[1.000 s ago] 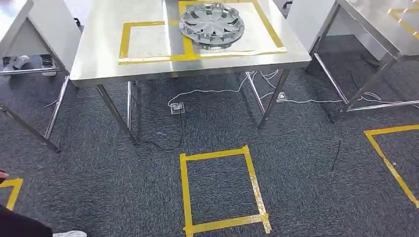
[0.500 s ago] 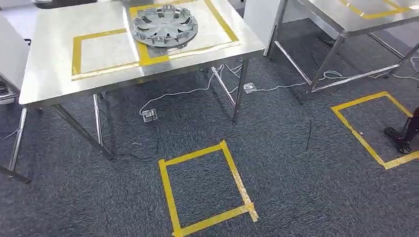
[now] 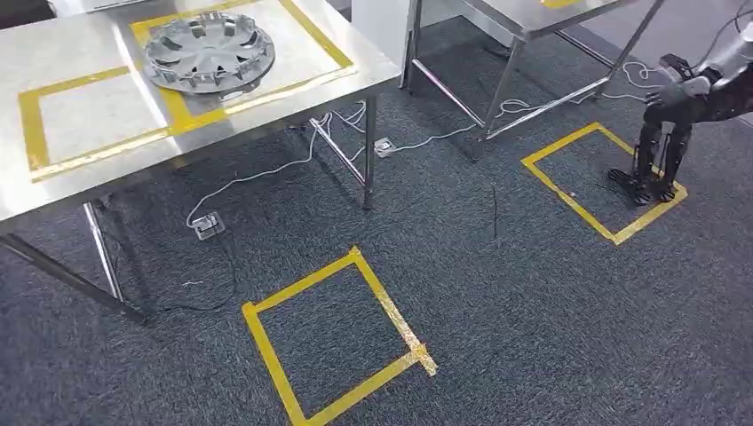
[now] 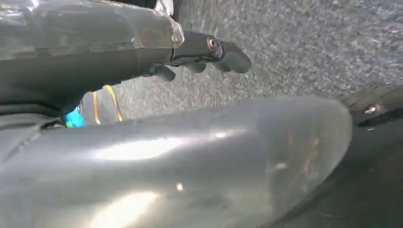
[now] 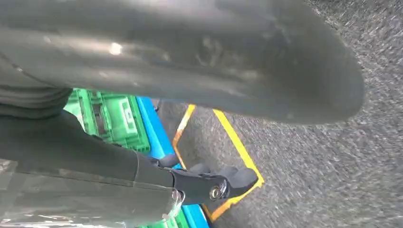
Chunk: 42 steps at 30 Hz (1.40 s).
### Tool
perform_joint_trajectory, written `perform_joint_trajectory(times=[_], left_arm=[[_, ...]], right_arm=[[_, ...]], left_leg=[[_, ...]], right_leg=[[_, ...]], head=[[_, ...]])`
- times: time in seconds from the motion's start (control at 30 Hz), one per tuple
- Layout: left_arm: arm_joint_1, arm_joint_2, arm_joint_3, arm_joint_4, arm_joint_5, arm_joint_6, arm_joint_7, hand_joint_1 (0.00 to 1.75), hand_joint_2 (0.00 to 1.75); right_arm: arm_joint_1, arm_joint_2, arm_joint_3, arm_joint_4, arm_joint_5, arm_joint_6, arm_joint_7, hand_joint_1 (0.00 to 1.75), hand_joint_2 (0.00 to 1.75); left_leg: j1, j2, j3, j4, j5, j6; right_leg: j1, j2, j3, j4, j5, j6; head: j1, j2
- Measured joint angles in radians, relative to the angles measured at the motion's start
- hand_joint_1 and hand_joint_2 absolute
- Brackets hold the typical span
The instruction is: Take the parts from the cabinet and place them on the table.
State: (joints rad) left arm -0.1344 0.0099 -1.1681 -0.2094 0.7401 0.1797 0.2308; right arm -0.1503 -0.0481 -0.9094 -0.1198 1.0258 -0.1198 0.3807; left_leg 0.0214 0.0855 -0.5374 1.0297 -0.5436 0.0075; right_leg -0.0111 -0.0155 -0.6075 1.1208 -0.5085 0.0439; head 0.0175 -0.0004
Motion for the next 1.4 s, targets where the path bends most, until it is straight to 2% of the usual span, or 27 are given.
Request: perform_joint_trajectory(times=[0.03,0.07,0.2,0.27,0.3,0.37,0.43,0.5,0.53,0.57,0.63,0.7,0.73,0.77,0.8,0.87,0.9,0.97,1.03,1.07,1.1,1.2,1.23,1.27,1.3,1.37,1.4], left_arm=[[-0.001,-0.001,0.000,0.000,0.000,0.000,0.000,0.00,0.00],[-0.003,-0.001,0.000,0.000,0.000,0.000,0.000,0.00,0.00],[-0.007,-0.003,0.000,0.000,0.000,0.000,0.000,0.00,0.00],[-0.008,-0.003,0.000,0.000,0.000,0.000,-0.001,0.00,0.00],[-0.006,-0.003,0.000,0.000,0.000,0.000,-0.001,0.00,0.00],[-0.002,-0.001,0.000,0.000,0.000,0.000,0.000,0.00,0.00],[0.001,-0.001,0.000,0.000,0.000,0.000,0.001,0.00,0.00],[0.001,0.000,0.000,0.000,0.000,0.000,0.001,0.00,0.00],[0.001,0.001,0.000,0.000,0.000,0.000,0.000,0.00,0.00],[0.002,0.003,0.000,0.000,0.000,0.000,0.000,0.00,0.00],[0.003,0.003,0.000,0.000,0.000,-0.001,0.001,0.00,0.00],[0.002,0.005,0.000,0.000,0.000,-0.001,0.005,0.00,0.00],[0.001,0.004,0.000,0.000,0.000,-0.002,0.005,0.00,0.00],[0.001,0.005,0.000,0.000,0.000,-0.002,0.004,0.00,0.00],[0.003,0.004,0.000,0.000,0.000,-0.002,0.004,0.00,0.00],[0.005,0.005,0.000,0.000,0.000,-0.004,0.008,0.00,0.00],[0.005,0.005,0.000,0.000,-0.003,-0.006,0.013,0.00,0.00],[0.004,0.007,0.000,0.000,-0.009,-0.009,0.024,0.00,0.00],[-0.001,0.010,0.000,0.000,-0.015,-0.009,0.034,0.00,0.00],[-0.003,0.011,0.000,0.000,-0.019,-0.009,0.038,0.00,0.00],[-0.005,0.012,0.000,0.000,-0.020,-0.009,0.040,0.00,0.00],[-0.010,0.019,0.000,0.000,-0.023,-0.008,0.047,0.00,0.00],[-0.010,0.021,0.000,0.000,-0.023,-0.007,0.049,0.00,0.00],[-0.012,0.030,0.000,0.000,-0.026,-0.004,0.052,0.00,0.00],[-0.010,0.035,0.000,0.000,-0.028,-0.003,0.055,0.00,0.00],[-0.008,0.047,-0.001,0.000,-0.031,-0.003,0.063,0.00,0.00],[-0.007,0.053,-0.001,0.000,-0.031,-0.003,0.065,0.00,0.00]], right_arm=[[0.000,-0.002,0.000,0.000,0.000,0.000,0.000,0.00,0.00],[-0.004,-0.002,0.000,0.000,0.001,0.000,0.000,0.00,0.00],[0.003,-0.004,0.000,0.000,0.000,0.000,0.000,0.00,0.00],[0.001,-0.004,0.000,0.000,0.001,0.000,0.000,0.00,0.00],[-0.004,-0.004,0.000,0.000,0.001,0.000,0.000,0.00,0.00],[-0.007,-0.002,0.000,0.000,0.001,0.000,0.000,0.00,0.00],[-0.004,0.000,0.000,0.000,0.001,0.000,0.000,0.00,0.00],[-0.004,0.000,0.000,0.001,0.001,0.000,0.001,0.00,0.00],[-0.004,0.001,0.000,0.001,0.001,0.000,0.001,0.00,0.00],[-0.005,0.002,0.000,0.001,0.001,0.000,0.001,0.00,0.00],[-0.009,0.003,0.000,0.000,0.001,0.001,0.002,0.00,0.00],[-0.006,0.005,0.000,0.001,0.000,0.002,0.003,0.00,0.00],[-0.004,0.005,0.000,0.002,0.000,0.002,0.004,0.00,0.00],[-0.004,0.006,0.000,0.002,0.000,0.002,0.004,0.00,0.00],[-0.009,0.003,0.000,0.002,0.000,0.002,0.006,0.00,0.00],[-0.014,0.005,0.000,0.002,0.000,0.003,0.006,0.00,0.00],[-0.011,0.008,0.000,0.003,-0.001,0.003,0.006,0.00,0.00],[0.000,0.011,0.000,0.004,-0.002,0.004,0.007,0.00,0.00],[0.004,0.014,0.000,0.005,-0.002,0.006,0.010,0.00,0.00],[0.003,0.015,0.000,0.006,-0.002,0.008,0.013,0.00,0.00],[-0.002,0.019,0.000,0.007,-0.002,0.010,0.014,0.00,0.00],[0.007,0.031,0.000,0.007,-0.002,0.016,0.029,0.00,0.00],[0.007,0.034,0.000,0.008,-0.001,0.021,0.034,0.00,0.00],[0.009,0.046,0.000,0.008,-0.001,0.025,0.038,0.00,0.00],[0.007,0.054,0.000,0.009,0.000,0.028,0.042,0.00,0.00],[0.003,0.069,0.000,0.009,0.001,0.034,0.043,0.00,0.00],[0.004,0.075,0.000,0.009,0.001,0.035,0.044,0.00,0.00]], left_leg=[[-0.001,0.009,0.004,-0.001,-0.003,-0.003],[-0.006,0.019,0.004,-0.001,-0.005,-0.008],[-0.004,0.048,0.021,-0.016,-0.005,-0.030],[0.000,-0.084,0.001,0.031,-0.042,-0.036],[-0.002,-0.099,-0.031,0.096,-0.079,-0.034],[-0.005,-0.096,-0.111,0.249,-0.140,-0.032],[-0.007,-0.090,-0.137,0.268,-0.109,-0.030],[-0.006,-0.102,-0.084,0.131,-0.007,-0.024],[-0.004,-0.147,-0.049,0.049,0.039,-0.022],[0.003,-0.212,-0.040,0.028,0.024,-0.016],[-0.002,-0.187,-0.029,0.010,0.019,-0.017],[-0.003,-0.156,-0.022,0.005,0.018,-0.007],[0.004,-0.135,-0.015,-0.002,0.020,-0.002],[0.003,-0.123,-0.010,-0.006,0.018,0.001],[0.001,-0.099,-0.006,-0.006,0.015,0.005],[-0.002,-0.058,-0.002,-0.006,0.008,0.006],[-0.003,-0.042,-0.001,-0.005,0.005,0.007],[-0.004,-0.015,0.007,-0.006,-0.003,0.003],[-0.004,0.006,0.018,-0.006,-0.010,-0.002],[-0.005,0.017,0.020,-0.009,-0.012,-0.004],[-0.010,0.024,0.020,-0.008,-0.016,-0.011],[-0.007,0.051,0.034,-0.021,-0.017,-0.025],[-0.008,0.049,0.041,-0.022,-0.026,-0.034],[-0.003,-0.039,0.042,-0.005,-0.039,-0.037],[-0.004,-0.086,0.013,0.049,-0.071,-0.034],[-0.005,-0.096,-0.073,0.207,-0.138,-0.035],[-0.005,-0.095,-0.109,0.260,-0.148,-0.036]], right_leg=[[0.003,-0.030,0.043,-0.085,0.028,-0.008],[0.015,-0.056,0.053,-0.104,0.006,-0.015],[0.021,-0.022,0.051,-0.118,0.015,-0.046],[0.010,-0.009,0.065,-0.137,0.028,-0.060],[0.010,0.002,0.063,-0.138,0.029,-0.061],[0.015,0.026,0.063,-0.136,0.027,-0.065],[0.018,0.054,0.064,-0.131,0.024,-0.067],[0.018,0.085,0.067,-0.125,0.019,-0.064],[0.016,0.099,0.067,-0.118,0.013,-0.060],[0.017,0.107,0.063,-0.111,0.009,-0.054],[0.008,0.137,0.051,-0.103,0.007,-0.041],[0.005,0.172,0.045,-0.107,0.010,-0.028],[0.005,0.167,0.044,-0.098,0.004,-0.026],[0.012,0.111,0.034,-0.073,-0.012,-0.020],[0.012,0.060,-0.003,-0.002,-0.050,-0.012],[0.007,0.023,-0.087,0.152,-0.112,-0.004],[0.004,0.018,-0.111,0.197,-0.118,-0.001],[0.002,0.014,-0.089,0.145,-0.060,-0.004],[0.006,-0.013,-0.001,-0.034,0.035,-0.019],[0.016,-0.059,0.028,-0.089,0.032,-0.030],[0.025,-0.068,0.034,-0.104,0.024,-0.040],[0.030,-0.040,0.026,-0.103,0.022,-0.054],[0.019,-0.024,0.044,-0.126,0.032,-0.062],[0.020,-0.021,0.053,-0.136,0.036,-0.065],[0.019,-0.010,0.055,-0.139,0.038,-0.071],[0.022,0.017,0.056,-0.138,0.034,-0.078],[0.024,0.032,0.056,-0.136,0.032,-0.081]], head=[[0.000,0.000],[0.000,0.000],[0.001,0.000],[-0.005,0.000],[-0.008,0.000],[-0.010,0.000],[-0.010,0.000],[-0.010,0.000],[-0.011,0.000],[-0.011,0.000],[-0.008,0.000],[-0.011,0.000],[-0.010,0.000],[-0.007,0.000],[0.000,0.000],[0.001,0.000],[0.001,0.000],[0.001,0.000],[0.002,0.000],[0.001,0.000],[0.002,0.000],[0.001,0.000],[0.002,0.000],[-0.002,0.000],[-0.003,0.000],[-0.008,0.000],[-0.008,0.000]])
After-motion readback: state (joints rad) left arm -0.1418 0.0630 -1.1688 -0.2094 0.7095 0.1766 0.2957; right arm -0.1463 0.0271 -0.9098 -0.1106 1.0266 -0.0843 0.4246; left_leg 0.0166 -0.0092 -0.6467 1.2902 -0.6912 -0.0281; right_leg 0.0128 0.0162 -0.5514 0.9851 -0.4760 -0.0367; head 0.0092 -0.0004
